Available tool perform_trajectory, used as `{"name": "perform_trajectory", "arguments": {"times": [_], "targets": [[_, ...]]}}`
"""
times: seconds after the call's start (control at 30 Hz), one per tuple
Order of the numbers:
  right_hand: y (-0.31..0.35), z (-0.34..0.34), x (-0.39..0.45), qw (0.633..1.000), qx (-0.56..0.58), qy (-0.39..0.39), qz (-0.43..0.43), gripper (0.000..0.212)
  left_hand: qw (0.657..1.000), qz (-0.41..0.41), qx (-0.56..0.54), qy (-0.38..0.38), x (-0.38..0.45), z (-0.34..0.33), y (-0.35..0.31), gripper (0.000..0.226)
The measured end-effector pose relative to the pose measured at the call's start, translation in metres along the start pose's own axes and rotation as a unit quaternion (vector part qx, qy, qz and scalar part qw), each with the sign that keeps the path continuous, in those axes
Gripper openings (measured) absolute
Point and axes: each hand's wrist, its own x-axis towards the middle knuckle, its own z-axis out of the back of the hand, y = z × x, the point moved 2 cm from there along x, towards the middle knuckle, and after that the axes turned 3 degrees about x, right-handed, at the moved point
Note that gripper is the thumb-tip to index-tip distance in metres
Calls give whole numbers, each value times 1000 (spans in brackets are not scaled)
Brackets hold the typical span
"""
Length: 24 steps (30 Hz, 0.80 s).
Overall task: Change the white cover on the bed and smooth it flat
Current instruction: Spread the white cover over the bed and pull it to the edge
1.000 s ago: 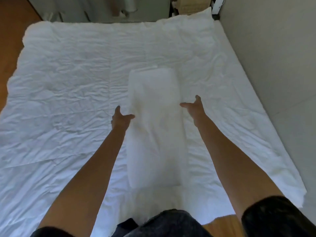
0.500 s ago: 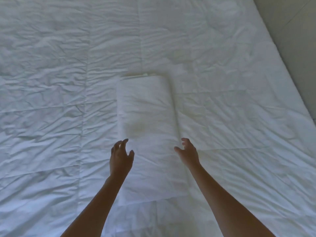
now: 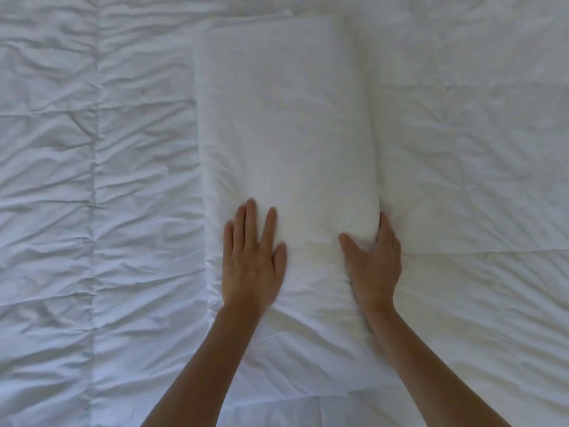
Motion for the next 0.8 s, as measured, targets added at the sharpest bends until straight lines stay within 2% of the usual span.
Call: {"name": "perform_trajectory", "arguments": {"times": [0.17,0.23,0.3,0.33,0.37,0.43,0.47,0.5,0.57,0.63,0.67,0.73,0.8], "targets": [[21,12,-1,998,-27,-52,1,72,1000,2,-16,25,-2,4,2,57],[39,21,-4,999,31,-12,-14,67,999,4,-47,22,-4,8,1,58],[63,26,-14,997,44,59,33,71,990,30,-139,9,-3,19,-2,64],[74,25,-22,992,9,94,86,76,973,58,-223,6,0,28,-5,68],[84,23,-33,981,-35,124,146,79,939,90,-331,25,3,38,-9,70],[98,14,-54,950,-107,172,240,75,826,141,-541,73,13,58,-13,74],[105,9,-63,937,-128,195,262,64,795,155,-581,81,20,67,-12,81],[110,5,-71,927,-145,213,274,49,801,165,-569,83,27,75,-9,89],[117,-4,-88,912,-169,228,296,36,863,183,-465,66,40,90,4,97],[123,-14,-102,901,-168,228,329,47,936,176,-303,17,51,102,18,86],[125,-19,-109,895,-170,229,342,55,963,153,-223,-16,58,107,24,76],[133,-21,-117,889,-197,250,330,76,984,109,-129,-51,71,115,33,55],[133,-12,-114,900,-226,237,289,87,983,111,-139,-44,83,117,44,32]]}}
